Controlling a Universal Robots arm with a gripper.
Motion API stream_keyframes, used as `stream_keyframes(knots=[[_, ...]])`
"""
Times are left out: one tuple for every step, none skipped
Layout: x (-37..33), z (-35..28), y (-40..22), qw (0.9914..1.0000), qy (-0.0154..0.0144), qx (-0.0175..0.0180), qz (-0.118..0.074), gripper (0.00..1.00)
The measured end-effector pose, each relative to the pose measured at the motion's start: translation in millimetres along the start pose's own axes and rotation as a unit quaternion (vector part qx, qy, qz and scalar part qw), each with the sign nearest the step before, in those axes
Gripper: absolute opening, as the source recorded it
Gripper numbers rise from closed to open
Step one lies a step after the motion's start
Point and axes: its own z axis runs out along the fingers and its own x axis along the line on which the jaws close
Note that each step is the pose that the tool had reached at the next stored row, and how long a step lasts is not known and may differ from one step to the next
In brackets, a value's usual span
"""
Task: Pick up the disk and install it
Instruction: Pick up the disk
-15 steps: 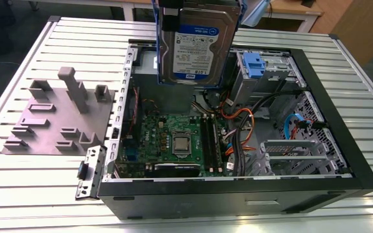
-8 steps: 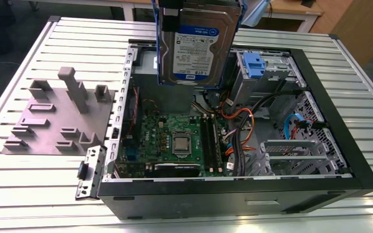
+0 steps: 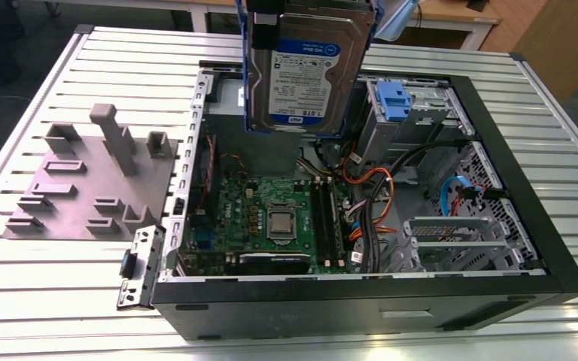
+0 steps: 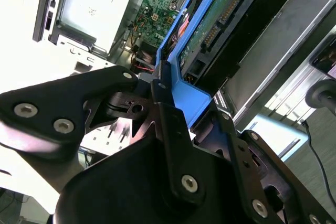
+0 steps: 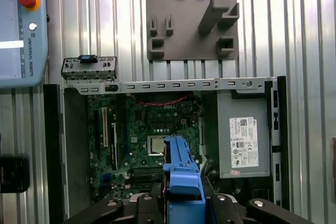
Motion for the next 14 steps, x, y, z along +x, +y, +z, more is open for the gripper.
stream_keyframes(knots=[[0.0,0.0,-0.6,1.00000,0.0000,0.0000,0.000,0.36],[0.0,0.0,-1.0,1.00000,0.0000,0.0000,0.000,0.36],[-0.1,0.1,-1.5,1.00000,-0.0001,0.0000,0.000,0.36],[-0.1,0.0,-2.2,1.00000,0.0000,0.0000,0.000,0.36],[-0.2,0.0,-3.1,1.00000,0.0000,0.0000,0.000,0.36],[-0.3,0.0,-4.3,1.00000,0.0000,0.0000,0.000,0.36],[-0.3,0.0,-5.0,1.00000,0.0000,0.0000,0.000,0.36],[-0.2,0.0,-5.0,1.00000,0.0000,0.0000,0.000,0.36],[-0.2,0.0,-5.0,1.00000,0.0001,0.0000,0.000,0.36],[-0.1,0.0,-5.1,1.00000,0.0002,0.0000,0.000,0.36],[0.0,0.0,-5.1,1.00000,0.0002,0.0000,0.000,0.36],[0.0,0.0,-5.1,1.00000,0.0002,0.0000,0.000,0.36],[0.1,0.0,-5.1,1.00000,0.0002,0.0000,0.000,0.36],[0.4,0.0,-5.1,1.00000,0.0001,0.0000,0.000,0.36]])
